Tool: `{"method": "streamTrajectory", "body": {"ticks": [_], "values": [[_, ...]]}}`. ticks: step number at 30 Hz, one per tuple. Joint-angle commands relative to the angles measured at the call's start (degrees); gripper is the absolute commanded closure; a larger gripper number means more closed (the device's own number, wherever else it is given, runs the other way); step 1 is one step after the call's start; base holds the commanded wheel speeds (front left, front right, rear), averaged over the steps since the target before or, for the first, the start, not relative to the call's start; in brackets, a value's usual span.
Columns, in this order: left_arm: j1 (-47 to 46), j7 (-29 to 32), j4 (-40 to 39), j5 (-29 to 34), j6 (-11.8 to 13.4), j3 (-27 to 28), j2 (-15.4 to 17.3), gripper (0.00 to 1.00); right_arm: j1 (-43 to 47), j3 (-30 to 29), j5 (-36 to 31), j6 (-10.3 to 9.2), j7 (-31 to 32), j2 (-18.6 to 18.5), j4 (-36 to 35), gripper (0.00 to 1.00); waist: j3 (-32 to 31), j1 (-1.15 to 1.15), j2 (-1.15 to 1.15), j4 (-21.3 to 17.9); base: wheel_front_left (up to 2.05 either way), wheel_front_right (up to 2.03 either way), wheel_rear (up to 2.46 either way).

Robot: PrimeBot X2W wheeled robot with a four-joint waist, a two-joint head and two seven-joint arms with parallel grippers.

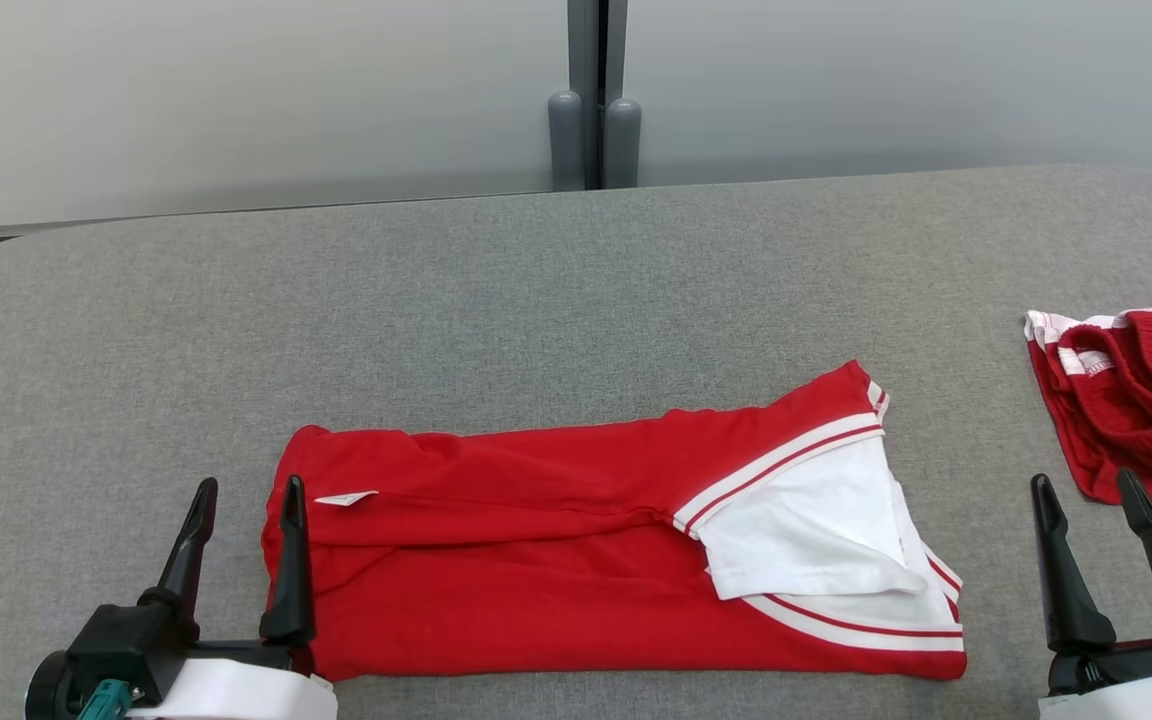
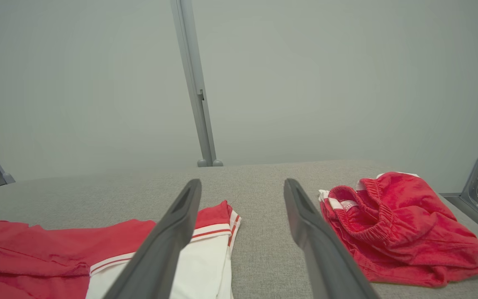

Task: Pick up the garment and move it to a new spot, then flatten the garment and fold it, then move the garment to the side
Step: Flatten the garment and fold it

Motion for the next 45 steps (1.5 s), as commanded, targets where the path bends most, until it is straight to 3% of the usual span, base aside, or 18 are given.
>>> {"method": "streamTrajectory", "body": {"ticks": [1,13,21,30,37,38,40,45], "values": [[0.2,-0.2,0.2,0.6,-0.3,0.4,-0.1,0.0,0.1,-0.2,0.3,0.0,0.2,0.0,-0.1,0.0,0.0,0.0,0.0,0.0,0.0,0.0,0.0],[-0.5,-0.2,0.8,1.4,-1.2,1.6,-1.0,0.0,-0.2,-0.4,0.7,0.0,0.3,-0.6,0.0,0.0,0.4,0.0,0.0,0.0,0.0,0.0,0.0],[-3.6,-0.2,0.2,2.8,-2.0,1.3,-2.1,0.0,-1.6,-0.5,0.8,0.0,1.1,-1.4,0.9,0.0,4.0,0.0,0.0,2.3,0.0,0.0,0.0],[-8.4,-0.2,0.0,4.8,-4.1,1.7,-4.9,0.0,-6.8,3.9,2.5,-0.01,1.7,-2.4,12.5,0.0,10.8,0.0,0.0,5.6,0.0,0.0,0.0],[-9.5,-0.2,1.0,6.5,-5.6,3.2,-6.5,0.0,-9.3,7.1,4.0,0.0,2.7,-1.8,22.8,0.0,11.5,0.0,0.0,5.6,0.0,0.0,0.0],[-9.6,-0.2,1.1,6.7,-5.9,3.5,-6.6,0.0,-9.6,7.9,4.1,0.0,2.8,-1.9,23.4,0.37,11.4,0.0,0.0,5.5,0.0,0.0,0.0],[-9.6,-0.2,1.2,7.0,-6.2,3.9,-6.9,0.0,-10.1,8.7,4.7,0.0,3.0,-1.8,24.4,1.0,11.3,0.0,0.0,5.3,0.0,0.0,0.0],[-9.1,-0.2,1.4,7.9,-6.9,5.1,-7.4,0.0,-10.9,9.2,6.3,-0.07,2.7,-3.0,24.4,1.0,10.6,0.0,0.0,4.5,0.0,0.0,0.0]]}}
